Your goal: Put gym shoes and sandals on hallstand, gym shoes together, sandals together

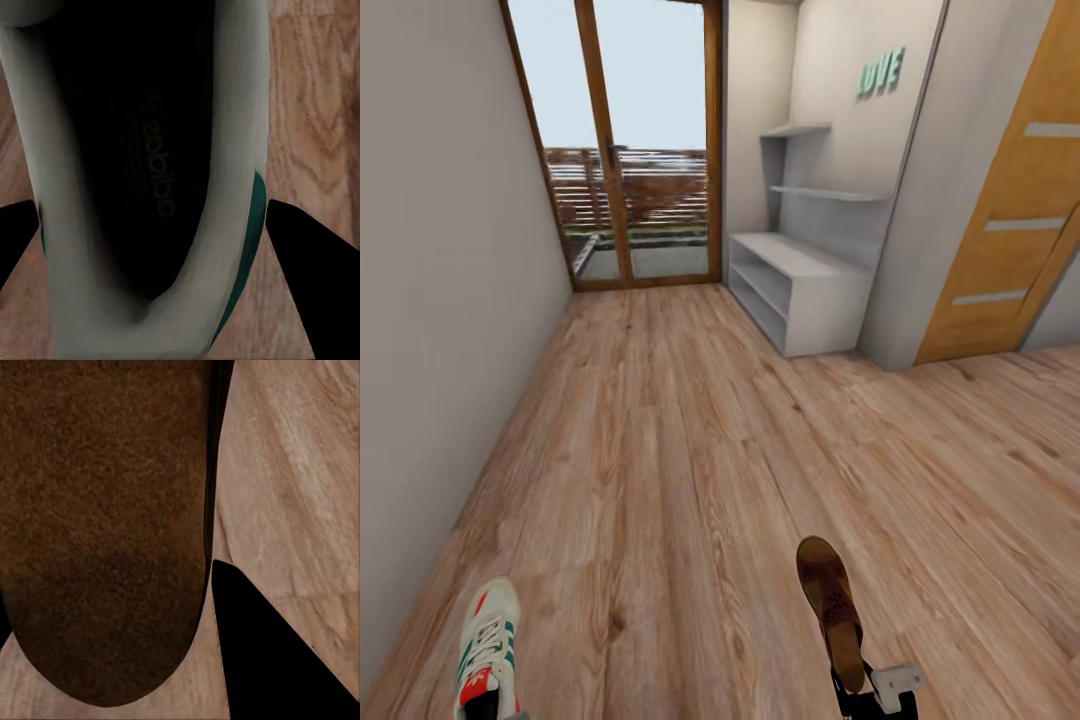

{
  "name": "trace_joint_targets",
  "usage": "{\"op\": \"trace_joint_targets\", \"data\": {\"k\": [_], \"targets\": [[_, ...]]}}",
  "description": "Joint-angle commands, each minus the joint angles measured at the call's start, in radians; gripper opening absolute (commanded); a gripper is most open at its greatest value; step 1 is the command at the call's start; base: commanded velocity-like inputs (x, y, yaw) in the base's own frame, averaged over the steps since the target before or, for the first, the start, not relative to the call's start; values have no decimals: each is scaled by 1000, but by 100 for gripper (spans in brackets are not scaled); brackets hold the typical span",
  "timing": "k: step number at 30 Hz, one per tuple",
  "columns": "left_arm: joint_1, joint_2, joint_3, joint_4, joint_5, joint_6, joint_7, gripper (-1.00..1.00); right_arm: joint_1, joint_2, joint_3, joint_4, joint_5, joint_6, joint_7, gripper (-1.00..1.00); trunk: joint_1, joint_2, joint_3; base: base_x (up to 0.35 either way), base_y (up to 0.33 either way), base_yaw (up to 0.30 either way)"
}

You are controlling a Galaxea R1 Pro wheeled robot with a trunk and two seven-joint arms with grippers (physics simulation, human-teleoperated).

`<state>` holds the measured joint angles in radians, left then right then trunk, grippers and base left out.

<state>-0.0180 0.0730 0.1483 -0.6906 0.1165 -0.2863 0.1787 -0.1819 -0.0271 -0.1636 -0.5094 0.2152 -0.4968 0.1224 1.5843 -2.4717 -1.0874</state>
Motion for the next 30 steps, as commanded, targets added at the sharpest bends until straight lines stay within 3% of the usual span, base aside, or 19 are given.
{"op": "trace_joint_targets", "data": {"k": [1, 30], "targets": [[0, 1, -3, 0, 8, -4, 5, -100, -1, 1, -8, 0, 4, -3, 8, -100, 0, 0, -1, 340, 0, 0], [0, 1, -2, 0, 8, -4, 5, -100, -1, 1, -8, -3, 3, -3, 7, -100, 0, 0, -1, 340, 0, 8]]}}
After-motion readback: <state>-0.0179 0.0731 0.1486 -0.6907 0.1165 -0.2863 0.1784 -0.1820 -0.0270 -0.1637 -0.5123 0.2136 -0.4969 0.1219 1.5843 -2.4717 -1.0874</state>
